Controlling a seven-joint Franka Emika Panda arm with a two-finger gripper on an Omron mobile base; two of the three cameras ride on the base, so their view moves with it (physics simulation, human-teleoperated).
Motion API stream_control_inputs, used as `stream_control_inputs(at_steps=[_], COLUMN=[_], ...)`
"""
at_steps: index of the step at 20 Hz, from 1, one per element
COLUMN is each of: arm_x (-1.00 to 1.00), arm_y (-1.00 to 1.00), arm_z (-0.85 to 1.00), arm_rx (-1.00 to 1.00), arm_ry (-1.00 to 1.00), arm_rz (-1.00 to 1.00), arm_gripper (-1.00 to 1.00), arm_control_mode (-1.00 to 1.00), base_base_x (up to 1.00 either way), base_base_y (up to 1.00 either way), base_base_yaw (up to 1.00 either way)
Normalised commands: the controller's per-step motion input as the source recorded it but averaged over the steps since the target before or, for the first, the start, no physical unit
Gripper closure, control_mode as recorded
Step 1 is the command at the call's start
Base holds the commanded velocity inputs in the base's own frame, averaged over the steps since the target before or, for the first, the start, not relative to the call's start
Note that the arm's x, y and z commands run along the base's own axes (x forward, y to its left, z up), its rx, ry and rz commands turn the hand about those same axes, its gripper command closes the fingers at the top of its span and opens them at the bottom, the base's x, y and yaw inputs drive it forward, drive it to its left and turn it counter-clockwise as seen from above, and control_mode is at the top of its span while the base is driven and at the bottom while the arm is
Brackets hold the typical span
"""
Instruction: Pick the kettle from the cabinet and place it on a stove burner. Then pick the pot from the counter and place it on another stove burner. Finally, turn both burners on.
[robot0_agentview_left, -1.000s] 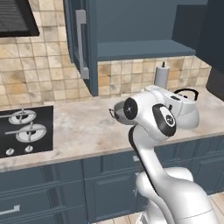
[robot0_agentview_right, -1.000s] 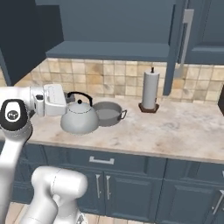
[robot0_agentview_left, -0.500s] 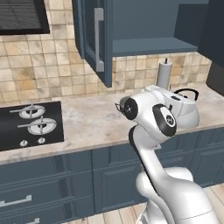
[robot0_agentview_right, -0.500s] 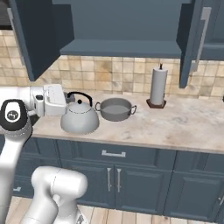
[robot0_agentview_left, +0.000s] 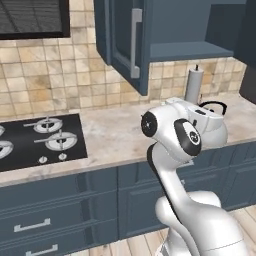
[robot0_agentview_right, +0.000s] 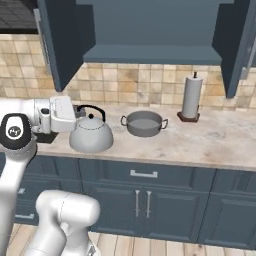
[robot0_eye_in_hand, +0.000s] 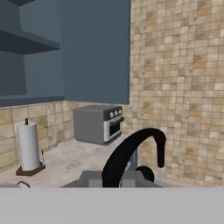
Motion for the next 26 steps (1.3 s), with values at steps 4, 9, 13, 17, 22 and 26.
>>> stream_control_inputs(at_steps=[4, 9, 13, 17, 22, 26], arm_x=[0.0, 0.0, 0.0, 0.0, 0.0, 0.0], arm_y=[0.0, 0.0, 0.0, 0.0, 0.0, 0.0], arm_z=[0.0, 0.0, 0.0, 0.0, 0.0, 0.0], arm_rx=[0.0, 0.0, 0.0, 0.0, 0.0, 0.0], arm_ry=[0.0, 0.0, 0.0, 0.0, 0.0, 0.0], arm_rz=[0.0, 0.0, 0.0, 0.0, 0.0, 0.0], arm_gripper=[1.0, 1.0, 1.0, 1.0, 1.0, 1.0], arm_control_mode=[1.0, 1.0, 1.0, 1.0, 1.0, 1.0], base_base_x=[-0.24, -0.18, -0.07, -0.02, 0.0, 0.03], base_base_y=[0.48, 0.5, 0.54, 0.55, 0.55, 0.57], base_base_yaw=[-0.04, -0.03, -0.03, -0.02, -0.02, -0.02])
